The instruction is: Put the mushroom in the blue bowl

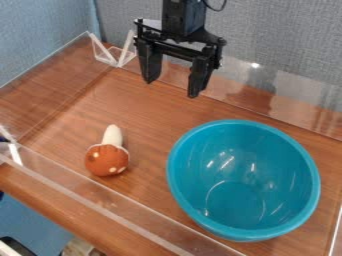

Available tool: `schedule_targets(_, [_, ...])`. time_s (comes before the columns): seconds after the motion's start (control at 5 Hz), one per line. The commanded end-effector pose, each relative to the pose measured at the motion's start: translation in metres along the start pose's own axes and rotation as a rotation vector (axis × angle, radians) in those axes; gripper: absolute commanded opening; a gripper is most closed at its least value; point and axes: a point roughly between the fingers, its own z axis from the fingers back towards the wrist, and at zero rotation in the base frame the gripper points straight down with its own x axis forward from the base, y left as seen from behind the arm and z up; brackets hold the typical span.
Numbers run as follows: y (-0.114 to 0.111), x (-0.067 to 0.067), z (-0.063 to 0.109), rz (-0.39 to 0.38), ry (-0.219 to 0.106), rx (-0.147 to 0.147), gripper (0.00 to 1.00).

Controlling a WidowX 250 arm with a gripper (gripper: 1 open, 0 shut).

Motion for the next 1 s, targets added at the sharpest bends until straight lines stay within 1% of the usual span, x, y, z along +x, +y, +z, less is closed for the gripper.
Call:
schedule_targets(0.0, [0.015,-0.007,-0.014,0.085,0.014,-0.016,1.00])
schedule_targets(0.2, [0.034,-0.017,-0.035,0.182,0.039,-0.031,1.00])
schedule_targets(0.4, [0.057,-0.025,-0.054,0.306,0.039,-0.046,1.00])
schedule_targets(0.6, [0.073,-0.030,-0.072,0.414,0.029,-0.059,1.00])
schedule_targets(0.8, [0.079,-0.034,-0.083,0.478,0.023,-0.070,1.00])
